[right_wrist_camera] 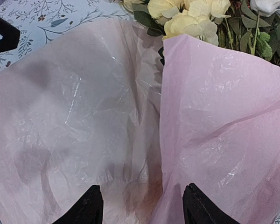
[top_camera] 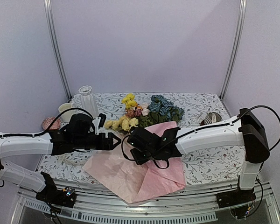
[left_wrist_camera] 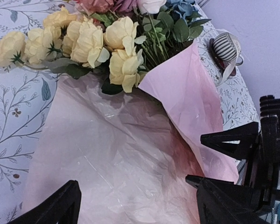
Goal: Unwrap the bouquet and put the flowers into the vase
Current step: Unfold the two-thirds folded wrapping paper into folded wrapping paper.
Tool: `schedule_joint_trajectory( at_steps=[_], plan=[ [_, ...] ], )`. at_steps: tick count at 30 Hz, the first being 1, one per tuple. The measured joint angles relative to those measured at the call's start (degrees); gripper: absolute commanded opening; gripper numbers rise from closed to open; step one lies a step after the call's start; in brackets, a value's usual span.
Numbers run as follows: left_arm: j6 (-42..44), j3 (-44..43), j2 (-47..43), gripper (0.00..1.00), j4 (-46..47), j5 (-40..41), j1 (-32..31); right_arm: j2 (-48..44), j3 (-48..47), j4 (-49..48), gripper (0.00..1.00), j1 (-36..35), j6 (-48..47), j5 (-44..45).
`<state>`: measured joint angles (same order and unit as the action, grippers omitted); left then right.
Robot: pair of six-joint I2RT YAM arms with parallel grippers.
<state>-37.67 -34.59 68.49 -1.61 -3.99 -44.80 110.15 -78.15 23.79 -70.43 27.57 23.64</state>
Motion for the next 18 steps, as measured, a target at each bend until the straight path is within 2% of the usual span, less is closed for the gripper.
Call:
schedule_joint_trajectory(
  at_steps=[13,16,18],
  plan=[
    [-0.3,0.7,1.3,0.88,0.5,0.9,0.0,6.9,-5.9,6.3,0.5,0.0,4.0,8.2],
    [-0.3,0.7,1.3,0.88,0.6,0.9,0.0,7.3,-5.9,7.0,0.43,0.0,4.5,9.0],
    [-0.3,0.7,1.3,0.88,0.8,0.9,0.0,7.3,-5.9,7.2,0.31,0.0,4.7,9.6]
  ],
)
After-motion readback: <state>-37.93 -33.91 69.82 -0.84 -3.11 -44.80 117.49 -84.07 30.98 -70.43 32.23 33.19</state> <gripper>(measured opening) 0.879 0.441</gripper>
